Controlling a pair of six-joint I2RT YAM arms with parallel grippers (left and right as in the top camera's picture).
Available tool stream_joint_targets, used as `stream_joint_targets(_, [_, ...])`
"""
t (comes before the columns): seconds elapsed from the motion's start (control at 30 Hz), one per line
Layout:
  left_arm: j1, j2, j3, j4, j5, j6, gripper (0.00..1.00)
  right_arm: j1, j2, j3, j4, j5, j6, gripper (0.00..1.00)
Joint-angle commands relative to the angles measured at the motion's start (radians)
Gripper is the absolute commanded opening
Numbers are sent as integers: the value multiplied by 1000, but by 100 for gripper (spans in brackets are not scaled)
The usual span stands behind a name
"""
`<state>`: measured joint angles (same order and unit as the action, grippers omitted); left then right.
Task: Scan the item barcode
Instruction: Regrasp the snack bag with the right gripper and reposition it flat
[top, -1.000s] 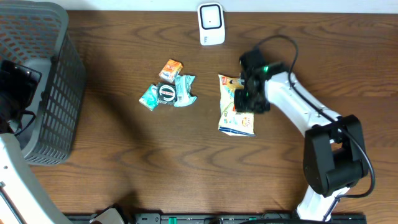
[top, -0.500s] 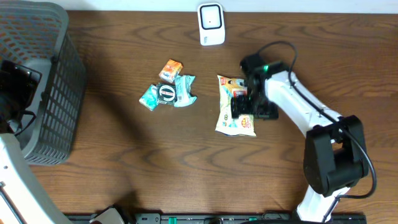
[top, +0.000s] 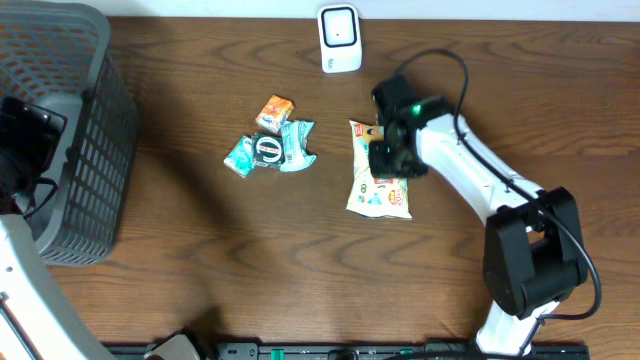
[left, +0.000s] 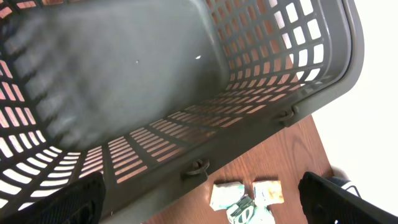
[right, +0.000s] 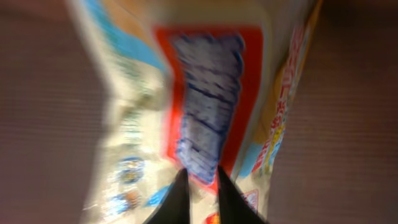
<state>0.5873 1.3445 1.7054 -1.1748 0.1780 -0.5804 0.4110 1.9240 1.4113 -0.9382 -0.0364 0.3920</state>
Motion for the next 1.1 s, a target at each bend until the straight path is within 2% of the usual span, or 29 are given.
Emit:
stream_joint_targets(0.0, [3,-9,14,-2,-3,-8,98,0,16,-116,63,82,49,30])
stream_joint_targets(0.07, [3,-9,14,-2,-3,-8,98,0,18,-157,95,87,49,49])
stream_joint_targets(0.13, [3,-9,14,-2,-3,-8,97,2,18,-178,106,83,48,79])
stream_joint_targets(0.2, [3,-9,14,-2,-3,-8,98,2,18,-177,101,82,48,88])
stream_joint_targets(0.3, [3,-9,14,-2,-3,-8,97,2,18,-145,67,62,29,90])
stream_joint_targets(0.4, [3,-9,14,-2,-3,-8,98,1,17,-46,-50,56,21,87])
stream_joint_targets(0.47, [3,-9,14,-2,-3,-8,98,1,17,48,-135,56,11,76])
stream_joint_targets(0.5, [3,-9,14,-2,-3,-8,97,2,17,82,-158,56,11,66])
stream_joint_targets(0.6, [3,-9,14,-2,-3,-8,98,8,17,183,-198,56,6,18])
stream_joint_targets(0.63, [3,-9,14,-2,-3,-8,98,11,17,199,-187,56,-11,6])
stream_joint_targets(0.67, [3,-9,14,-2,-3,-8,98,14,17,201,-175,56,-23,1])
stream_joint_targets(0.97, [3,-9,14,-2,-3,-8,98,15,77,10,-15,57,-21,3])
stream_joint_targets(1.03, [3,-9,14,-2,-3,-8,97,15,96,-33,13,61,-10,20])
stream_joint_targets(1.07, [3,-9,14,-2,-3,-8,98,15,105,-47,23,61,-11,26])
